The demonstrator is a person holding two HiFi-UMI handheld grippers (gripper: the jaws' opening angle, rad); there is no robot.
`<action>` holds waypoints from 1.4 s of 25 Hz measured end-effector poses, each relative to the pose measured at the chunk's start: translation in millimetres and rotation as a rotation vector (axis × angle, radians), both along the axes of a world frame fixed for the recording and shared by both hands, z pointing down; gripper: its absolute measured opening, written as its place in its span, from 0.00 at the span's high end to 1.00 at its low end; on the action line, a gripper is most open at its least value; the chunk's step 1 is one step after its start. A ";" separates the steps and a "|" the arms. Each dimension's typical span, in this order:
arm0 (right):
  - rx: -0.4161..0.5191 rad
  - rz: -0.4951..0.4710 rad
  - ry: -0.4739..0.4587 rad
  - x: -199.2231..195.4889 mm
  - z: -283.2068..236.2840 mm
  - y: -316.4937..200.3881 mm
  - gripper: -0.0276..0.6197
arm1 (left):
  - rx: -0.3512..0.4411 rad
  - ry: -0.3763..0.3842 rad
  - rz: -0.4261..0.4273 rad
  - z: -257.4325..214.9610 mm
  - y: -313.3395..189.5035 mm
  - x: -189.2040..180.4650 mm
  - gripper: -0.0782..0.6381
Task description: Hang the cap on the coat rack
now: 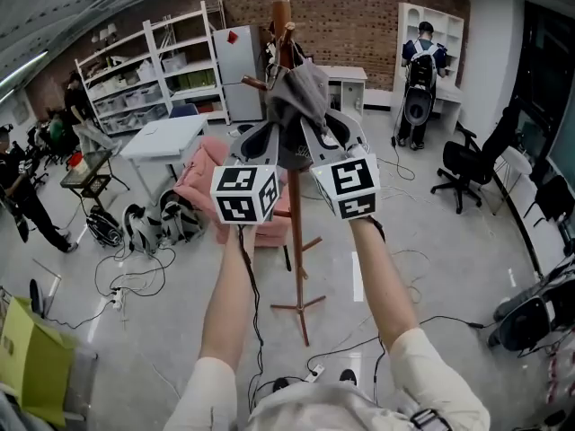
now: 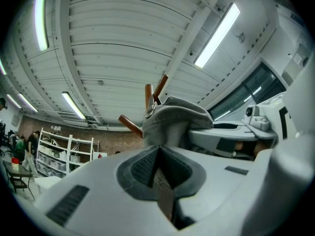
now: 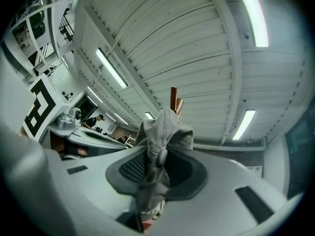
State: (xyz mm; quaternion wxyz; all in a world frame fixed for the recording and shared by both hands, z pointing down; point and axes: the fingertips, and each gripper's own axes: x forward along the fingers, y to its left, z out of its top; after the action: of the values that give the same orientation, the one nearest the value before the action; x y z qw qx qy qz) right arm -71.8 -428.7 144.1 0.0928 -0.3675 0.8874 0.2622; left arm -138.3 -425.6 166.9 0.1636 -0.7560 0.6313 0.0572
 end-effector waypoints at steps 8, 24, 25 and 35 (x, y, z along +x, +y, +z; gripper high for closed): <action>-0.060 -0.006 -0.071 5.9 23.3 12.7 0.79 | -0.027 -0.006 0.031 29.7 15.2 -1.4 0.88; -0.201 0.123 -0.158 34.0 94.5 30.3 0.79 | -0.093 -0.026 0.128 100.4 50.0 1.4 0.88; -0.213 0.136 -0.161 35.6 102.4 32.1 0.79 | -0.096 -0.048 0.129 105.9 53.0 1.9 0.88; -0.301 0.238 -0.137 52.6 176.9 64.1 0.79 | -0.098 -0.232 0.099 156.2 84.2 25.8 0.88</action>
State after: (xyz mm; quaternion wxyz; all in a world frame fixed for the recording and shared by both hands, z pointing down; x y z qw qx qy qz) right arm -19.1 -364.6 321.0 0.0652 -0.4967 0.8584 0.1104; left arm -112.5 -341.4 323.1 0.1953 -0.7948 0.5720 -0.0535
